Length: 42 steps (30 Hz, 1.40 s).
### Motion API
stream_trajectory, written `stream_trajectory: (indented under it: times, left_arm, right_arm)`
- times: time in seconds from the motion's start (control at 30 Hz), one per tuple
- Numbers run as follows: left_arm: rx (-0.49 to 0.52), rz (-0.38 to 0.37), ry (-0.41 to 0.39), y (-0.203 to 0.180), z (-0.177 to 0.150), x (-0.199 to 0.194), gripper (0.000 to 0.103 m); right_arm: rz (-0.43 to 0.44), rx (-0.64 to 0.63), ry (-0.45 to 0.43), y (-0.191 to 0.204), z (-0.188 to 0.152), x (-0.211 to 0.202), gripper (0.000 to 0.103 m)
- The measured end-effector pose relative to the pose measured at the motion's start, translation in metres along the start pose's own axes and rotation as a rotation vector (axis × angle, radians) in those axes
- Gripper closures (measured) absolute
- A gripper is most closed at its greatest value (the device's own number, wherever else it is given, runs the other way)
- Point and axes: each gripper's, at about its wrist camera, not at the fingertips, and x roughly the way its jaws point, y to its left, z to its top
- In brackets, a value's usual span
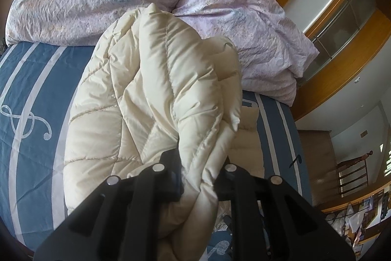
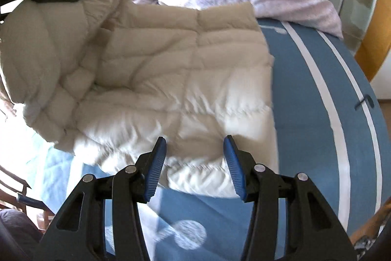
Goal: Fold large clothes
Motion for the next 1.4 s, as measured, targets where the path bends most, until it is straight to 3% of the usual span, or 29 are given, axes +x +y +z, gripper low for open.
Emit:
stream_trajectory:
  times: [0.37,0.7,1.0,1.07,1.2,1.4]
  left_arm:
    - [0.061,-0.052,0.049,-0.035,-0.01,0.018,0.088]
    - [0.105,-0.145,0.15,-0.065,-0.024,0.041,0.085]
    - [0.077,-0.209,0.121,-0.055,-0.01,0.015,0.059]
    - [0.075,-0.202,0.103,-0.049,-0.007,0.008,0.054]
    - [0.054,-0.171,0.085,-0.033,-0.002,0.002,0.053]
    - [0.067,-0.029,0.048,-0.001,-0.002,0.0,0.053]
  right_arm:
    - [-0.024,0.02,0.015,0.006,-0.003,0.027,0.052]
    - [-0.003,0.038,0.013,-0.004,-0.002,0.035,0.052]
    - [-0.004,0.039,0.019,-0.004,-0.001,0.037,0.052]
    - [-0.004,0.041,0.021,-0.004,-0.001,0.037,0.052]
    - [-0.005,0.044,0.022,-0.004,-0.001,0.037,0.052]
    - [-0.003,0.051,0.026,-0.003,-0.002,0.038,0.052]
